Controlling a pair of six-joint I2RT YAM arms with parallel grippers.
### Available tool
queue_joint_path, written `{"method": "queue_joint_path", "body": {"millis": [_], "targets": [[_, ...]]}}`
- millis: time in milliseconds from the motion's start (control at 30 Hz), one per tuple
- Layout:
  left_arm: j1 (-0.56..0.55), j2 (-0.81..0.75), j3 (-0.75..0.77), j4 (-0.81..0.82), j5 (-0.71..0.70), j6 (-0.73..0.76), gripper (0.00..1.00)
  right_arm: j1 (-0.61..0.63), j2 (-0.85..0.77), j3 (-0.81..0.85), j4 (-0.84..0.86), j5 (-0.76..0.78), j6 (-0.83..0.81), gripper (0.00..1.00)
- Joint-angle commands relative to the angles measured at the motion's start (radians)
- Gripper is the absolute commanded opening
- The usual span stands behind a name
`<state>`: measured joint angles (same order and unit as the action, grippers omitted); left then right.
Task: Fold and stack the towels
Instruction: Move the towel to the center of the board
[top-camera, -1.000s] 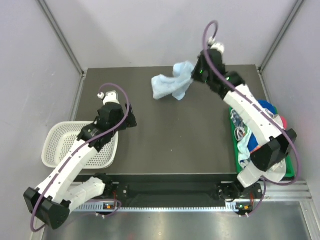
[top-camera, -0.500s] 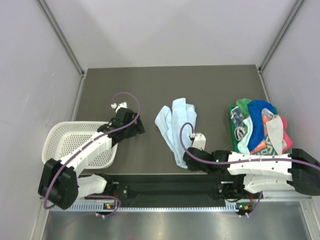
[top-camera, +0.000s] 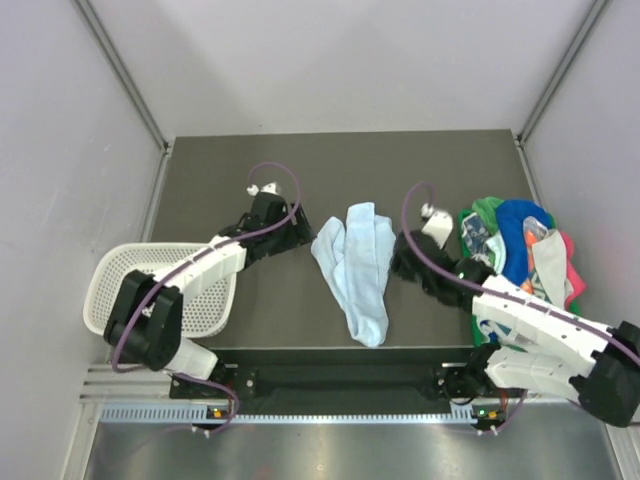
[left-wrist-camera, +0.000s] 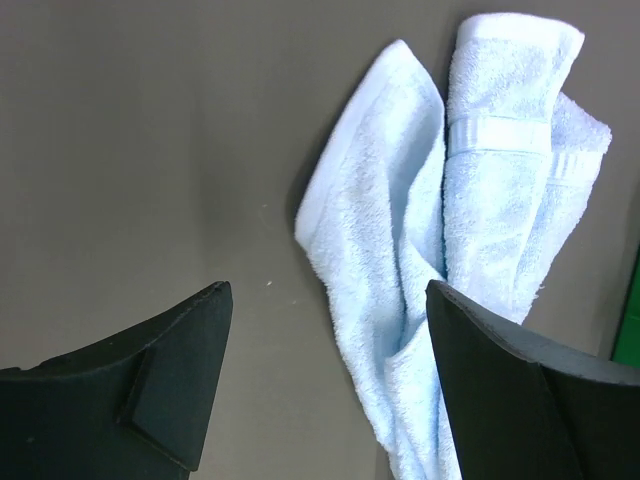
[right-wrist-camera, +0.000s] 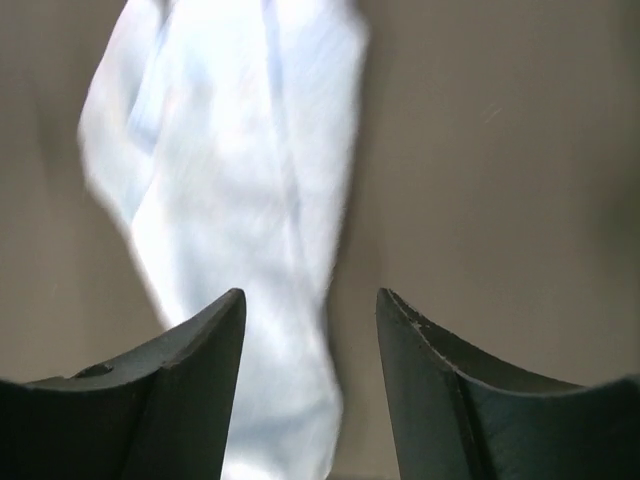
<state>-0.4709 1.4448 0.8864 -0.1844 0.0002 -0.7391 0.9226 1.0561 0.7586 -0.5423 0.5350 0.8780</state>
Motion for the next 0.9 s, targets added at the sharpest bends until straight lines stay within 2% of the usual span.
{"method": "queue_joint_path", "body": {"millis": [0, 33, 133, 233, 367, 567, 733, 833, 867], "targets": [[-0.040, 0.081, 0.063, 0.080, 0.020, 0.004, 0.82, -0.218, 0.059, 0.105, 0.157, -0.082, -0.285, 0.55], [-0.047, 0.103, 0.071, 0.083, 0.009, 0.004, 0.82, -0.313, 0.102, 0.129, 0.185, -0.151, -0.310, 0.54], [-0.087, 0.161, 0.080, 0.100, -0.054, 0.010, 0.80, -0.427, 0.275, 0.215, 0.317, -0.304, -0.381, 0.52], [-0.117, 0.209, 0.074, 0.111, -0.098, 0.007, 0.78, -0.439, 0.430, 0.318, 0.376, -0.306, -0.416, 0.51], [-0.136, 0.267, 0.075, 0.120, -0.143, 0.001, 0.76, -0.441, 0.640, 0.462, 0.374, -0.331, -0.436, 0.51], [-0.163, 0.313, 0.074, 0.134, -0.180, -0.011, 0.73, -0.441, 0.781, 0.570, 0.378, -0.325, -0.453, 0.51], [-0.164, 0.310, 0.059, 0.138, -0.206, -0.035, 0.60, -0.444, 0.849, 0.611, 0.373, -0.348, -0.464, 0.51], [-0.164, 0.301, 0.042, 0.145, -0.212, -0.043, 0.45, -0.444, 0.878, 0.619, 0.393, -0.356, -0.465, 0.51], [-0.164, 0.292, 0.036, 0.146, -0.213, -0.048, 0.38, -0.446, 0.896, 0.634, 0.390, -0.357, -0.468, 0.51]]}}
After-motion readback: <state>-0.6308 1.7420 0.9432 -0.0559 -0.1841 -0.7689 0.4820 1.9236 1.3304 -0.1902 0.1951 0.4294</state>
